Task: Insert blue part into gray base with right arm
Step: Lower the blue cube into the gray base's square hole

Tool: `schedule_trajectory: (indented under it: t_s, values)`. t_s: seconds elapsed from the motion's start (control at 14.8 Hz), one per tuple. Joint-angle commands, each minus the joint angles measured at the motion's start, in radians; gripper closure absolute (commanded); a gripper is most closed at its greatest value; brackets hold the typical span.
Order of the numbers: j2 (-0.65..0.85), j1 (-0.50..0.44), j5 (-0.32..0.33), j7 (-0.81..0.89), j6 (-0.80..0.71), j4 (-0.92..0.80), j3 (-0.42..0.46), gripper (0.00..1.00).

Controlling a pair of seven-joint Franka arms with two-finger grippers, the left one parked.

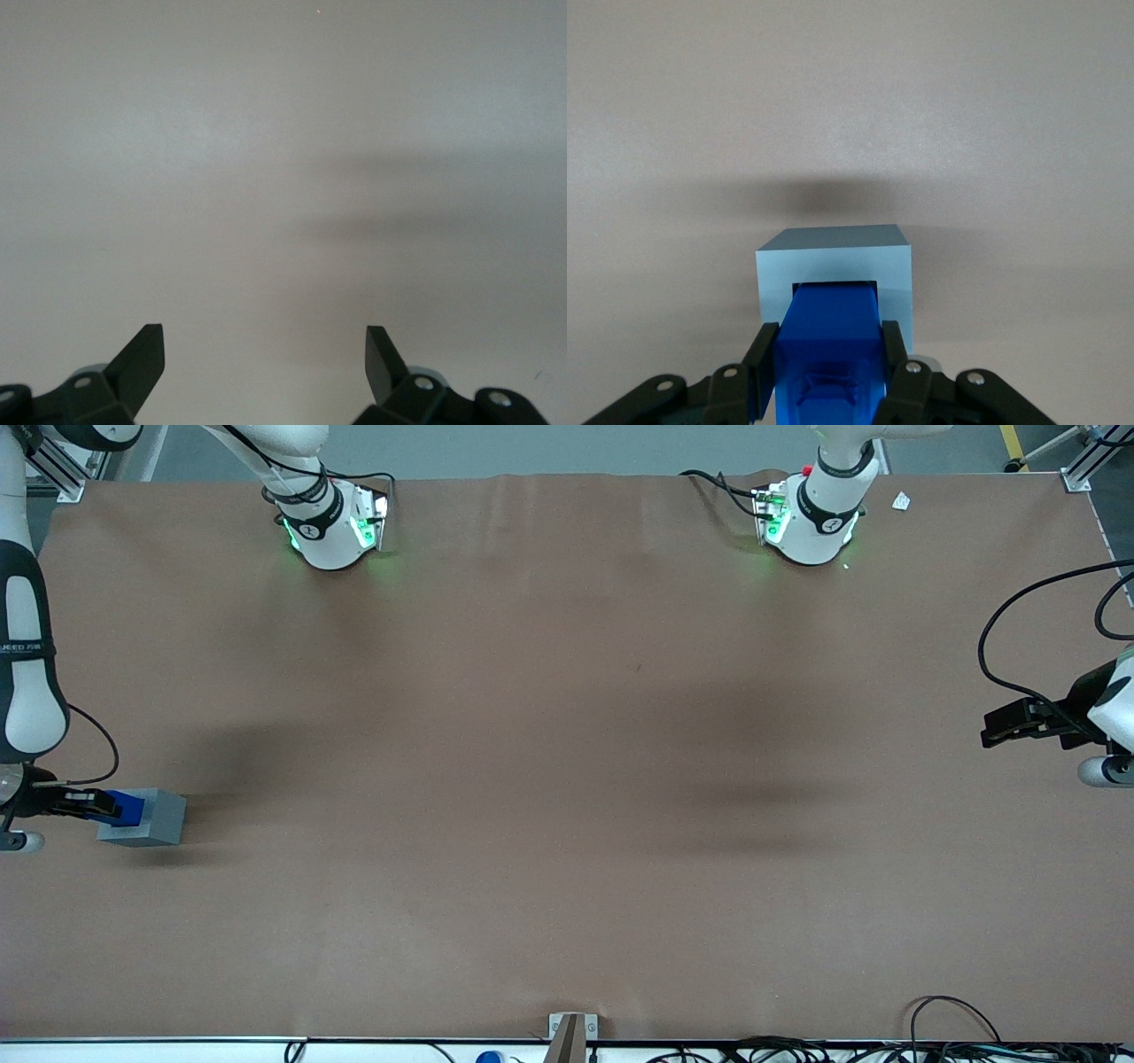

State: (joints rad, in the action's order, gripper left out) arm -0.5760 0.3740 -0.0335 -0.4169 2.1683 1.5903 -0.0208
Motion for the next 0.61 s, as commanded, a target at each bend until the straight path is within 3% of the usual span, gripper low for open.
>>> schedule_trajectory:
  t_s: [0.0,0.13,0.2,0.34,0.47,0.54]
  values:
    - [-0.001,0.011,0.010,0.015,0.005,0.005,0.009,0.98]
    - [-0.005,0.011,0.010,0.015,0.005,0.003,0.009,0.87]
    - [-0.007,0.010,0.012,0.014,0.004,0.003,0.009,0.75]
    - [-0.007,0.008,0.014,0.014,0.004,0.002,0.009,0.45]
    - [-0.007,0.003,0.014,0.014,0.002,-0.006,0.009,0.04]
    - [-0.004,0.000,0.015,0.012,-0.001,-0.010,0.009,0.00]
